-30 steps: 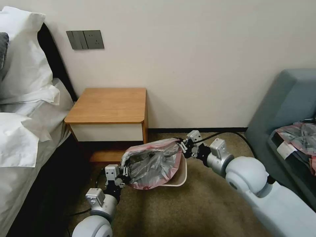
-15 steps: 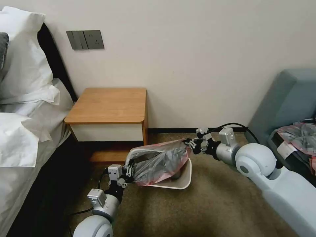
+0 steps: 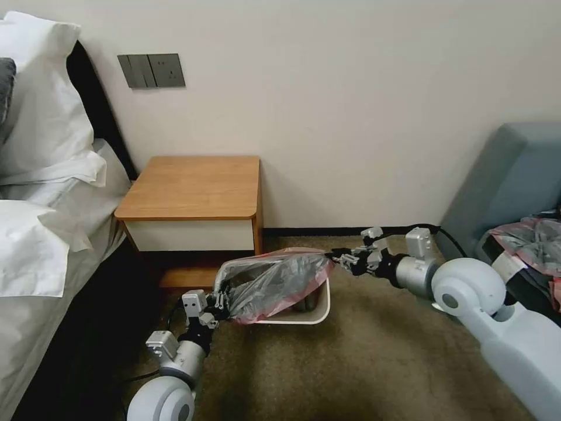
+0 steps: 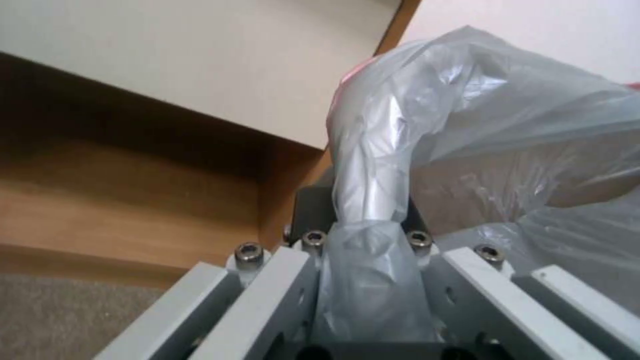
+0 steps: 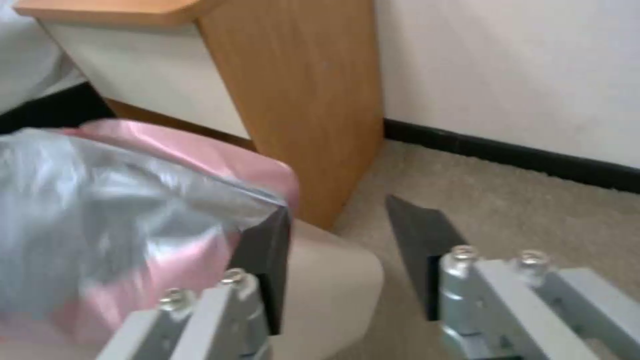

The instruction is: Pick up the garbage bag from the table and place it over the trash can.

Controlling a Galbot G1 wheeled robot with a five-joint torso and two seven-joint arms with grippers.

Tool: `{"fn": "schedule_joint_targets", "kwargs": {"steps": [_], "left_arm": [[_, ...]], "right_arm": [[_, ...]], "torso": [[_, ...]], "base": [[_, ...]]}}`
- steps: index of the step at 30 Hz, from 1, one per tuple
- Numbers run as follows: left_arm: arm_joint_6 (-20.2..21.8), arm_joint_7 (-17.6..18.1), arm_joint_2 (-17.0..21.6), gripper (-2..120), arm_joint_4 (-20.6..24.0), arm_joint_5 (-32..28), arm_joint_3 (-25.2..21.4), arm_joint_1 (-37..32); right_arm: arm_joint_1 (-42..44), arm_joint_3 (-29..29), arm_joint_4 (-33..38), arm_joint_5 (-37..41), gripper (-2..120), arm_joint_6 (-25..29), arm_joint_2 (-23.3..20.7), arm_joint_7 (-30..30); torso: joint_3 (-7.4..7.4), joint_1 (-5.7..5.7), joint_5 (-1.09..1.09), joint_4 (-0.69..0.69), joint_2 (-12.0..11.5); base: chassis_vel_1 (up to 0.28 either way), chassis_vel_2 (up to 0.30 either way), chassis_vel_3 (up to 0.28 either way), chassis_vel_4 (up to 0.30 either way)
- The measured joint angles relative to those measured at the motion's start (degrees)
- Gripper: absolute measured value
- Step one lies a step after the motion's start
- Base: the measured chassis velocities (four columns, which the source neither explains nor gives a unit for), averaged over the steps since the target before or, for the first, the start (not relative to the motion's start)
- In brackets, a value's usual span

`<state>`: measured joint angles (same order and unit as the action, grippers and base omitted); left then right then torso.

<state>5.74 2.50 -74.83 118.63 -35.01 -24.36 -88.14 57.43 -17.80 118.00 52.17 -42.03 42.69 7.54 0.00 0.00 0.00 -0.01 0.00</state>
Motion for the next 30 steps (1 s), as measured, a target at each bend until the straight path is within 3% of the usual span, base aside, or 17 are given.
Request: {"fn": "schedule_joint_targets", "kwargs": {"steps": [10,13,15,18,20,21,22,24,30], "left_arm": [[0.7,0.5,0.2,3,-0.3,-1.1,-0.2,1.0],[1.0,1.2,0.2,3,-0.3,-1.6,-0.2,1.1],[1.1,1.4,0.2,3,-0.3,-1.8,-0.2,1.1],[1.4,1.8,0.2,3,-0.4,-2.3,-0.2,1.1],[1.5,2.2,0.2,3,-0.7,-2.4,-0.3,1.1],[1.5,2.2,0.2,3,-0.7,-2.4,-0.3,1.1],[1.5,2.4,0.3,3,-0.8,-2.4,-0.3,1.2],[1.5,2.6,0.3,3,-0.9,-2.4,-0.2,1.3],[1.7,2.9,0.3,3,-0.5,-2.2,0.1,1.5]], "right_arm": [[4.0,-4.1,0.1,-3.0,74,0.1,-0.7,1.8],[6.6,-7.0,2.9,-1.7,89,0.2,1.1,-0.7],[7.2,-7.8,3.8,-0.6,92,0.2,1.6,-1.7],[9.7,-10.5,7.6,4.7,99,0.5,3.5,-5.9],[12.2,-12.5,14.2,18.3,100,1.5,6.2,-14.4],[12.2,-12.5,14.2,18.3,100,1.5,6.2,-14.4],[12.6,-12.1,18.3,29.9,100,2.6,8.1,-22.6],[12.2,-10.4,20.8,38.9,100,3.7,10.0,-29.5],[11.6,-2.0,22.0,44.0,100,5.6,15.0,-36.9]], "torso": [[0.00,0.00,-0.01,0.00,0.0],[0.00,0.00,0.01,0.01,0.0],[0.00,0.00,0.00,0.01,0.0],[0.00,0.00,0.01,0.00,0.0],[0.00,0.00,-0.01,-0.01,0.0],[0.00,0.00,-0.01,-0.01,0.0],[0.00,0.00,-0.02,0.00,0.0],[0.00,0.00,-0.02,0.00,0.0],[0.00,0.00,0.00,0.00,0.0]], "base": [[0.000,0.000,0.000,0.000],[0.000,0.000,0.000,0.000],[0.000,0.000,0.000,0.000],[0.000,0.000,0.000,0.000],[0.000,0.000,0.000,0.000],[0.000,0.000,0.000,0.000],[0.000,0.000,0.000,0.000],[0.000,0.000,0.000,0.000],[0.000,0.000,0.000,0.000]]}}
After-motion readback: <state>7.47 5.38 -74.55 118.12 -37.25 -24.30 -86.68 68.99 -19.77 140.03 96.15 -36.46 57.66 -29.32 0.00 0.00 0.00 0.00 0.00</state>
